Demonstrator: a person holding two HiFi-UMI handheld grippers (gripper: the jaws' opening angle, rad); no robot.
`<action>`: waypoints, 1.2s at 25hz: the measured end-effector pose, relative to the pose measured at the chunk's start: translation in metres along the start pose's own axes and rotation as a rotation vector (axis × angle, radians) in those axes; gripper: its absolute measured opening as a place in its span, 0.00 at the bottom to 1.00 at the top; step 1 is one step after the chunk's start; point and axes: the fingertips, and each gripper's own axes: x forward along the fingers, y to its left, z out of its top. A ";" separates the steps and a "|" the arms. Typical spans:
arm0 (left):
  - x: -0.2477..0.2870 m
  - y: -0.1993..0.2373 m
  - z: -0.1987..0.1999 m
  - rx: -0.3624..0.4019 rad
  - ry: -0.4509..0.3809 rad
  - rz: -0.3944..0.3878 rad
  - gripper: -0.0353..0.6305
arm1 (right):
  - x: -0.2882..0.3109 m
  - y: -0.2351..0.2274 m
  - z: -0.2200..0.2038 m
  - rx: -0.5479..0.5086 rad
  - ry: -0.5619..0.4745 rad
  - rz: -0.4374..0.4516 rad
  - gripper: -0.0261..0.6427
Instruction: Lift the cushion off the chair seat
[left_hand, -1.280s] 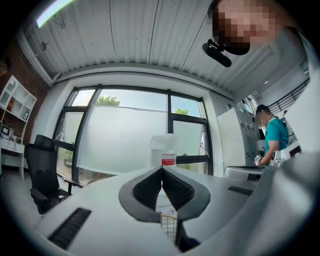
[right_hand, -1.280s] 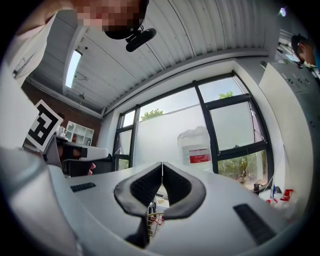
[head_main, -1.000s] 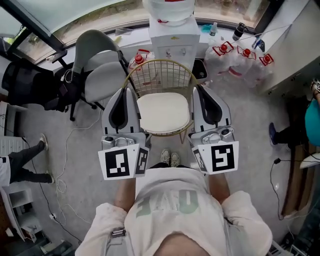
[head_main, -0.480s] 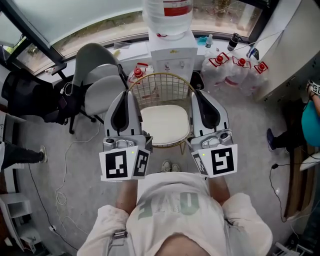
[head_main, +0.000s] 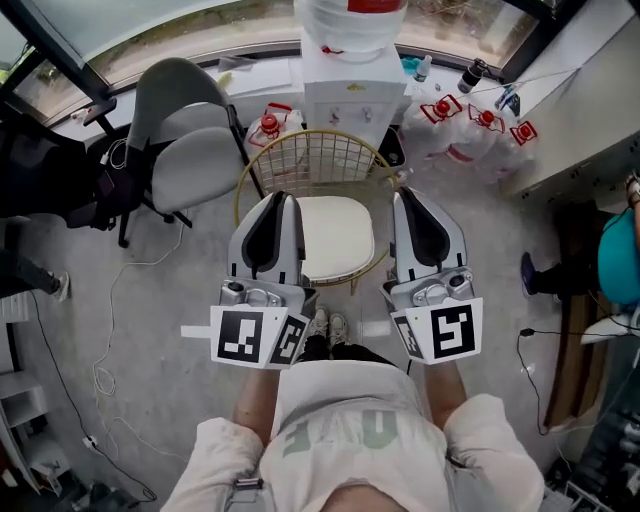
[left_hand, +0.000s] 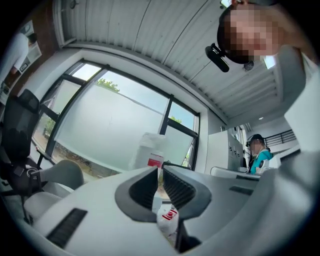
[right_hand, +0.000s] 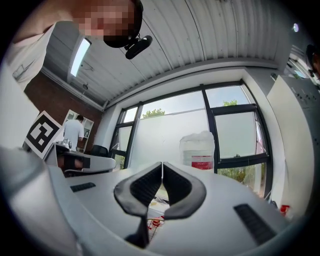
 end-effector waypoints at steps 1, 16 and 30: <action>0.001 0.004 -0.012 -0.030 0.018 -0.015 0.10 | 0.003 0.000 -0.008 -0.006 0.018 0.006 0.07; -0.046 0.120 -0.310 -0.704 0.156 0.149 0.38 | -0.016 0.026 -0.257 0.155 0.338 0.056 0.07; -0.158 0.124 -0.530 -1.326 0.062 0.348 0.43 | -0.069 0.065 -0.361 0.219 0.500 0.182 0.07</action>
